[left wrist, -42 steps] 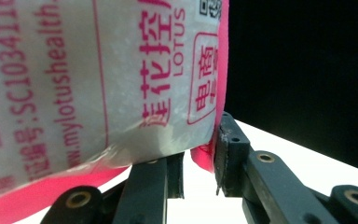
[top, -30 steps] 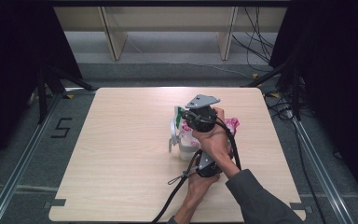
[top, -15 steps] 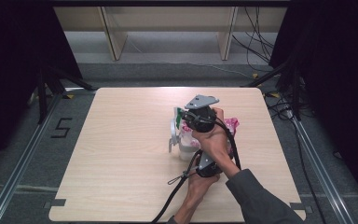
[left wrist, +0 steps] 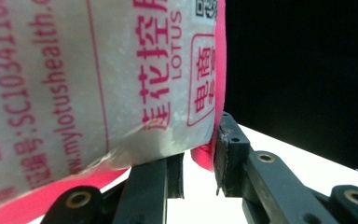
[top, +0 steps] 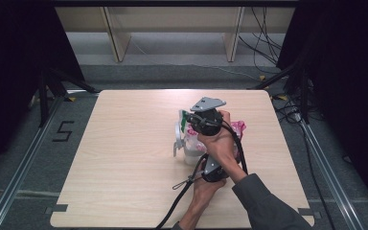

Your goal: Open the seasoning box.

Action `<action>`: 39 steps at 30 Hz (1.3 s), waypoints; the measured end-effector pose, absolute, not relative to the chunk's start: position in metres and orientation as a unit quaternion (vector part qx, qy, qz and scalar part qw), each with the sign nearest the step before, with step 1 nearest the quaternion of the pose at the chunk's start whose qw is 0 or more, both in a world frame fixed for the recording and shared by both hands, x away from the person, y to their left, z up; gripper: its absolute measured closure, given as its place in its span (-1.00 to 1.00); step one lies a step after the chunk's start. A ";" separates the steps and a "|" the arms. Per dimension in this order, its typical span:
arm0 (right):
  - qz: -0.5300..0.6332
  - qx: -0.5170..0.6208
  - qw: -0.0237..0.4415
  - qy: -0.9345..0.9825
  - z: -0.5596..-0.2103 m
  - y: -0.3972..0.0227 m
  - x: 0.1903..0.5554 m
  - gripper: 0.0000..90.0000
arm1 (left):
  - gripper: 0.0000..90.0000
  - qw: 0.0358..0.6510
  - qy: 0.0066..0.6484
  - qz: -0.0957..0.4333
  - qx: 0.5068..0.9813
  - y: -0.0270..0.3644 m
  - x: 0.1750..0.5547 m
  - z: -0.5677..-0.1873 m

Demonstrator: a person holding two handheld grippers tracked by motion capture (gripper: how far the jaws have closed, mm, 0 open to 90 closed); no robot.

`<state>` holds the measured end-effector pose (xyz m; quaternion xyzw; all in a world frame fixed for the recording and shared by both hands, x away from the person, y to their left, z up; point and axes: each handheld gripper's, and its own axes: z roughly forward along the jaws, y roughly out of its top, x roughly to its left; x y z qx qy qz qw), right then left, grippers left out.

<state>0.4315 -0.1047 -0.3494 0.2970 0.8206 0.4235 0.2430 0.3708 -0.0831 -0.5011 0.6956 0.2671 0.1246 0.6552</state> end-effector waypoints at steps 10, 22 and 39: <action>0.424 0.296 0.250 0.819 -0.350 -0.104 0.433 0.98 | 0.67 0.668 0.273 0.117 0.682 -0.085 0.370 -0.500; 0.419 0.294 0.248 0.822 -0.352 -0.101 0.433 0.98 | 0.67 0.633 0.240 0.135 0.724 -0.075 0.372 -0.499; 0.415 0.298 0.241 0.825 -0.350 -0.101 0.433 0.98 | 0.67 0.657 0.268 0.124 0.694 -0.080 0.371 -0.499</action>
